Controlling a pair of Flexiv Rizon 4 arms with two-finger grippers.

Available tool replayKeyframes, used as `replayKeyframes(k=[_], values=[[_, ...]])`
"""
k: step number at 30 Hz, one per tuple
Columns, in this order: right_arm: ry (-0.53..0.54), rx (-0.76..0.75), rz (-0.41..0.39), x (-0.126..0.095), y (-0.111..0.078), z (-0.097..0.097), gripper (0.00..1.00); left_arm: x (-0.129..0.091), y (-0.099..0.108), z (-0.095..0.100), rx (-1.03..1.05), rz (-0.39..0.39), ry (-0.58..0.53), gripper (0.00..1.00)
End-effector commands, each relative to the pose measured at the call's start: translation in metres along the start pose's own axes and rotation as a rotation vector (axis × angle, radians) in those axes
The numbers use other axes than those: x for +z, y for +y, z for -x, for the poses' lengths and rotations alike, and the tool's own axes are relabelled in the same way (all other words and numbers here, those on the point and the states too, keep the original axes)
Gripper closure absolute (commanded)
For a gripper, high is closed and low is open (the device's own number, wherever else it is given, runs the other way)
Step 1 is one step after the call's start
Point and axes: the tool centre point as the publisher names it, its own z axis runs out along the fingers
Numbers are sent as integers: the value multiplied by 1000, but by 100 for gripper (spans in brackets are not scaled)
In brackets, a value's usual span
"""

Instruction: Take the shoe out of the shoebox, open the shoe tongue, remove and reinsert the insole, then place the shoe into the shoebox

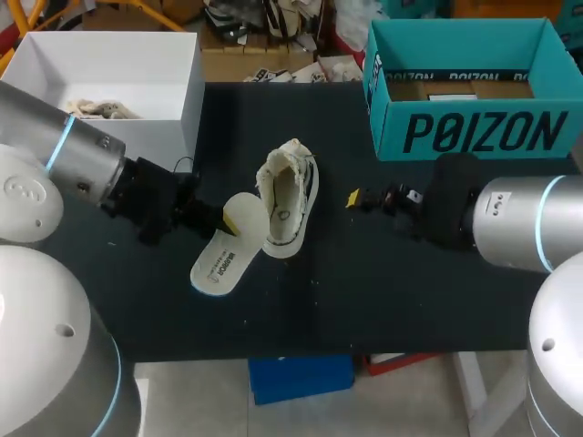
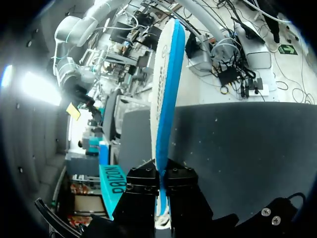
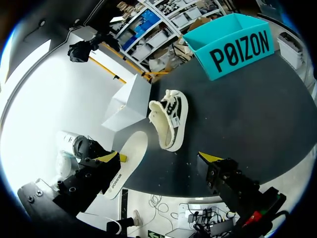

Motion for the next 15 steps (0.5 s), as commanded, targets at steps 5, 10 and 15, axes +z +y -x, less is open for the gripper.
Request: replayKeyframes(k=[5, 10, 15], values=[[-6, 1, 11, 2, -3, -2, 0, 1, 0, 1, 0, 2, 11, 100], [-6, 1, 11, 2, -3, -2, 0, 13, 7, -2, -38, -49, 14, 100], [-6, 1, 11, 2, -3, -2, 0, 27, 15, -1, -33, -64, 48, 100]])
